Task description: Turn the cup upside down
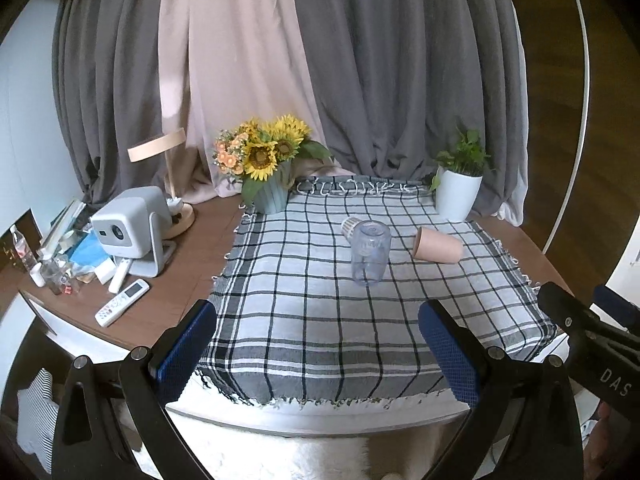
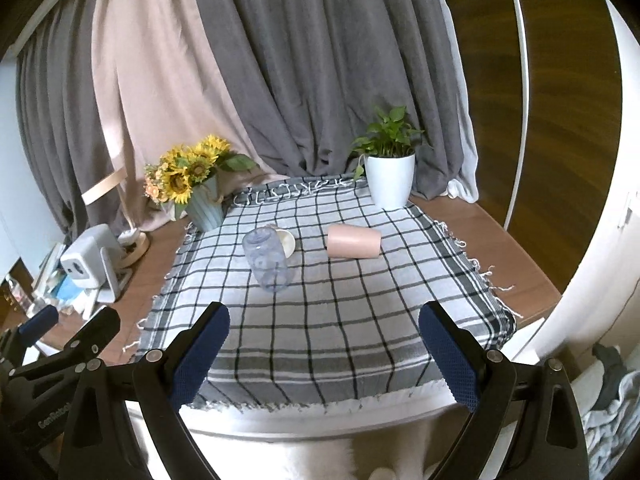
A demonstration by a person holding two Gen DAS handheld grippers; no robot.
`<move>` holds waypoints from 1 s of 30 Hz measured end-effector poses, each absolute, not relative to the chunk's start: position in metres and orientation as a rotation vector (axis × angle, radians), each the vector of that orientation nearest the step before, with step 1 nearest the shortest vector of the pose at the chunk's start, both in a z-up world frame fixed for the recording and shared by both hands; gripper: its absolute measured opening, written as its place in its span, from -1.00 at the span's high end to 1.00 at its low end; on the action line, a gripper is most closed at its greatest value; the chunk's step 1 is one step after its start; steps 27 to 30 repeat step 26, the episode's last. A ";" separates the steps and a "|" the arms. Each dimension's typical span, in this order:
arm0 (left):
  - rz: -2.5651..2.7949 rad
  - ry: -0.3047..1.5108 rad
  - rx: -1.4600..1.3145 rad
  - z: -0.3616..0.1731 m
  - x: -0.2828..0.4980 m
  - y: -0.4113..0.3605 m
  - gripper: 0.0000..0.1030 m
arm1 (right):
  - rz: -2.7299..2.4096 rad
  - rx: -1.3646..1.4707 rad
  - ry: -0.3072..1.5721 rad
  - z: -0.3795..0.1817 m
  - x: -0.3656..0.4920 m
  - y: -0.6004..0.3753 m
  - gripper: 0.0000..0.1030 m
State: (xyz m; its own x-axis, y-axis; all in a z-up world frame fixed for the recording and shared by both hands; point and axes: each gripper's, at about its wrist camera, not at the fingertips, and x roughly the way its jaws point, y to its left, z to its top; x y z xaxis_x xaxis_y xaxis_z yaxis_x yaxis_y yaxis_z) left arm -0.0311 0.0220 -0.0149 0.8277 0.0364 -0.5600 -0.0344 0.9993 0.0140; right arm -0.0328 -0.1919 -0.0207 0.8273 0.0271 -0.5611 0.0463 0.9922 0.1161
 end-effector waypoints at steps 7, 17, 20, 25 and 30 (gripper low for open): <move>0.041 0.565 0.003 -0.006 -0.036 0.021 -1.00 | -0.012 0.117 0.582 -0.015 -0.044 -0.190 -0.90; 0.038 0.576 -0.010 -0.006 -0.037 0.020 -1.00 | -0.019 0.108 0.580 -0.011 -0.049 -0.191 -0.90; 0.039 0.576 -0.011 -0.007 -0.037 0.020 -1.00 | -0.020 0.108 0.581 -0.011 -0.047 -0.191 -0.91; 0.034 0.572 -0.015 -0.008 -0.038 0.021 -1.00 | -0.011 0.107 0.588 -0.011 -0.046 -0.191 -0.91; 0.036 0.574 -0.015 -0.007 -0.038 0.021 -1.00 | -0.010 0.107 0.587 -0.011 -0.046 -0.191 -0.91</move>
